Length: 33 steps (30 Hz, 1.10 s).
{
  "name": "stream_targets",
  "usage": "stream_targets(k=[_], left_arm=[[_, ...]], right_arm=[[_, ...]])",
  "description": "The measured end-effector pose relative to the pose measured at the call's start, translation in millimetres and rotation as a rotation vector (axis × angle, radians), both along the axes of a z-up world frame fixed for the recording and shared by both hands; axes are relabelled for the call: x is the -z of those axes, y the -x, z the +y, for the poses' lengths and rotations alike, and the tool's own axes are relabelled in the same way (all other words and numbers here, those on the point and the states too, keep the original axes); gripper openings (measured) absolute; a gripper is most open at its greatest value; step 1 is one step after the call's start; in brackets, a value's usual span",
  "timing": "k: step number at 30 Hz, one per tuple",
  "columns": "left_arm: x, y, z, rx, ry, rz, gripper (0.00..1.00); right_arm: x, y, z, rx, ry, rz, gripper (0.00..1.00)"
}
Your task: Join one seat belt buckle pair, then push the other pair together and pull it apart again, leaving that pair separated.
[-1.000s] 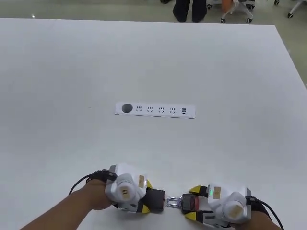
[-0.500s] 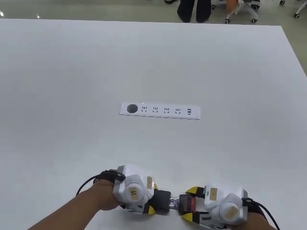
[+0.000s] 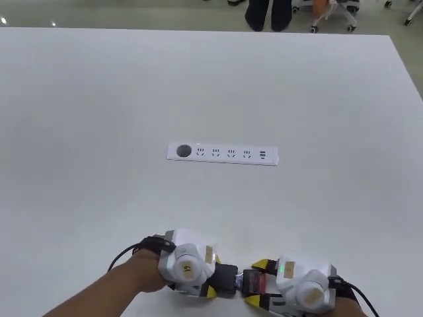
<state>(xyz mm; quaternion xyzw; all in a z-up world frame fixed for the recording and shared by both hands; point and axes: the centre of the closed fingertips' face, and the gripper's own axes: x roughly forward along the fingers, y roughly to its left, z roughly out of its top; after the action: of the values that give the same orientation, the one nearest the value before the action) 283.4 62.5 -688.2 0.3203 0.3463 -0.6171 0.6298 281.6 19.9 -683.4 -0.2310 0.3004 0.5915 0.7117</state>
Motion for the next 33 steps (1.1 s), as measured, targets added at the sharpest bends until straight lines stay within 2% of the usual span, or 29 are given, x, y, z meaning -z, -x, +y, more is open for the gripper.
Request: stream_targets(k=[15,33], left_arm=[[0.6,-0.3,1.9,0.009,-0.001,0.009,0.33],[3.2,-1.5,3.3,-0.004,-0.003,0.011,0.33]], right_arm=[[-2.9,-3.5,-2.8,-0.004,0.022,-0.001,0.32],[8.9,-3.2,-1.6,-0.007,0.042,-0.015,0.33]])
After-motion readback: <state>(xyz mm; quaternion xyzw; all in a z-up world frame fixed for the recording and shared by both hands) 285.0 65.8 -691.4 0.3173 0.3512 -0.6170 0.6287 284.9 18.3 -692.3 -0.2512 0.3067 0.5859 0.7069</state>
